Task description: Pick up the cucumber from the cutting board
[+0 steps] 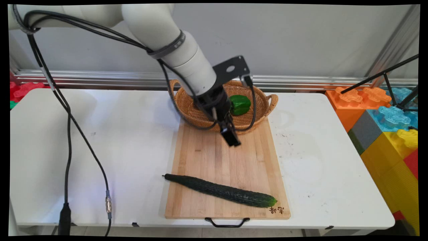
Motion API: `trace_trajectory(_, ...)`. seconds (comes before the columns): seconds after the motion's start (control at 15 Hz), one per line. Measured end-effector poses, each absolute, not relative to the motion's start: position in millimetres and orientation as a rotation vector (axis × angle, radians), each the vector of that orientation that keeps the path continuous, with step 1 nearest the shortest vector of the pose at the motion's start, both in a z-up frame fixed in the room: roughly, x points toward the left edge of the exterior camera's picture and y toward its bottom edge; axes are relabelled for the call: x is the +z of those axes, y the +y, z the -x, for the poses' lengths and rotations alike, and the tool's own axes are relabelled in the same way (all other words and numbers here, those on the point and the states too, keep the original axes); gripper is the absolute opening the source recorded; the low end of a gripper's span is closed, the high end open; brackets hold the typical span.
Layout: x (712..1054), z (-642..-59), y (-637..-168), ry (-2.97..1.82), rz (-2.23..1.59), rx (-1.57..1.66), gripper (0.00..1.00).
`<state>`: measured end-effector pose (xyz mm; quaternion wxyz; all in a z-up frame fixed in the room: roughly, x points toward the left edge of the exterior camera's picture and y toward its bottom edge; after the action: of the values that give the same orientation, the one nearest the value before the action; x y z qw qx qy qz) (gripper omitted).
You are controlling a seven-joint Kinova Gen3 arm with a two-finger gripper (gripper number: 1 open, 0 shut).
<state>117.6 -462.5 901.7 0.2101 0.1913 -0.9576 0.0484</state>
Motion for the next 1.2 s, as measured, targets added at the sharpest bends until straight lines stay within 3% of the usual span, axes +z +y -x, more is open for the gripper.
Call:
trace_trajectory(0.33,895.2,-120.2,-437.2,-2.705,-0.384,0.035,1.0)
trace_trajectory(1.2,807.0,-138.3,-401.3,-2.793,-0.096,-0.036,1.0)
